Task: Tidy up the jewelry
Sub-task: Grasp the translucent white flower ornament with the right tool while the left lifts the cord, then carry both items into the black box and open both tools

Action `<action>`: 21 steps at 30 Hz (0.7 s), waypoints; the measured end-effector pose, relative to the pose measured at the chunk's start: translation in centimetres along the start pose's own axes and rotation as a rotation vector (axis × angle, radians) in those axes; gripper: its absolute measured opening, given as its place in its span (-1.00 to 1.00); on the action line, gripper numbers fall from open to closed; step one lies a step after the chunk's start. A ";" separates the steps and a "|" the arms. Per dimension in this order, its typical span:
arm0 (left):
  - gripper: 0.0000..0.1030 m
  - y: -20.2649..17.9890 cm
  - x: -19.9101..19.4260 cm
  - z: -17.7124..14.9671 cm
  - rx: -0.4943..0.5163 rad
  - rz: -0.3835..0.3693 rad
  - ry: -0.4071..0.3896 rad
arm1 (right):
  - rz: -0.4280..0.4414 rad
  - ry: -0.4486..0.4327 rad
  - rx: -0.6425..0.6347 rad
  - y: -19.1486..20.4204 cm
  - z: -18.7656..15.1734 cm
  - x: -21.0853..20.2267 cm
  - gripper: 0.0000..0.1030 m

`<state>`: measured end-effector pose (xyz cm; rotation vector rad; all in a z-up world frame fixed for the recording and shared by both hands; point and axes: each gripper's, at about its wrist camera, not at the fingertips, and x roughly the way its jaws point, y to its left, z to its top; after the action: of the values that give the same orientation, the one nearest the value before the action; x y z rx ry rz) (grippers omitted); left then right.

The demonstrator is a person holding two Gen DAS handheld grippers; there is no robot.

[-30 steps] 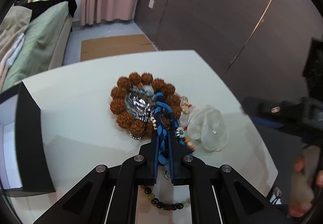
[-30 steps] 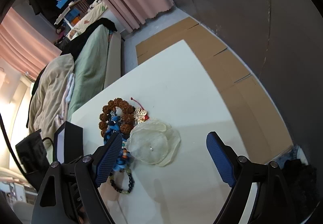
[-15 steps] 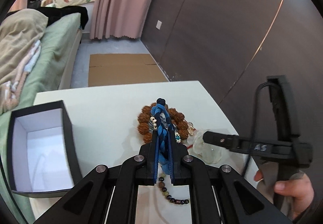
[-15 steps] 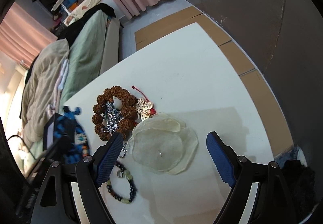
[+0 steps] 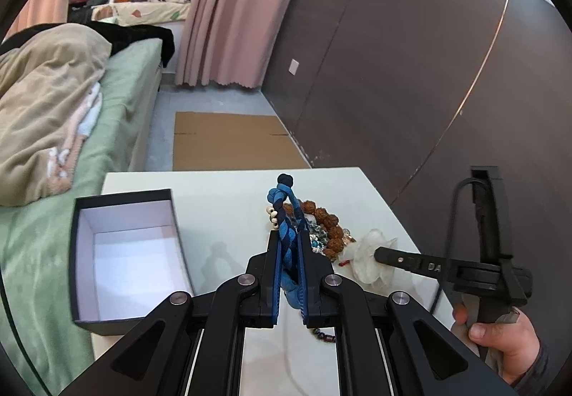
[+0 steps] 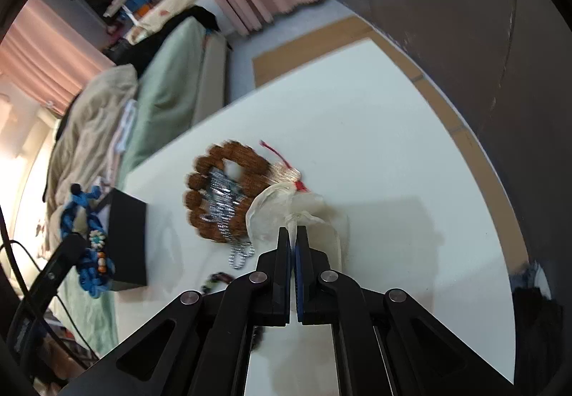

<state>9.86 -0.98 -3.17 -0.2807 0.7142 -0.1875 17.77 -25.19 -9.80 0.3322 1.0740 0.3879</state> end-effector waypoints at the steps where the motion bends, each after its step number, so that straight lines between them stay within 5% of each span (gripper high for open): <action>1: -0.84 0.2 -0.4 0.0 -0.004 0.002 -0.007 | 0.008 -0.008 -0.006 0.3 -0.1 -0.3 -0.93; 21: -0.84 7.7 -5.5 1.7 -0.146 0.051 -0.108 | 0.172 -0.110 -0.199 13.8 0.9 -2.7 -0.93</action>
<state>7.45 8.08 -0.97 -0.4083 0.6280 -0.0711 15.43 -14.35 -1.15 0.2665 0.8932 0.6185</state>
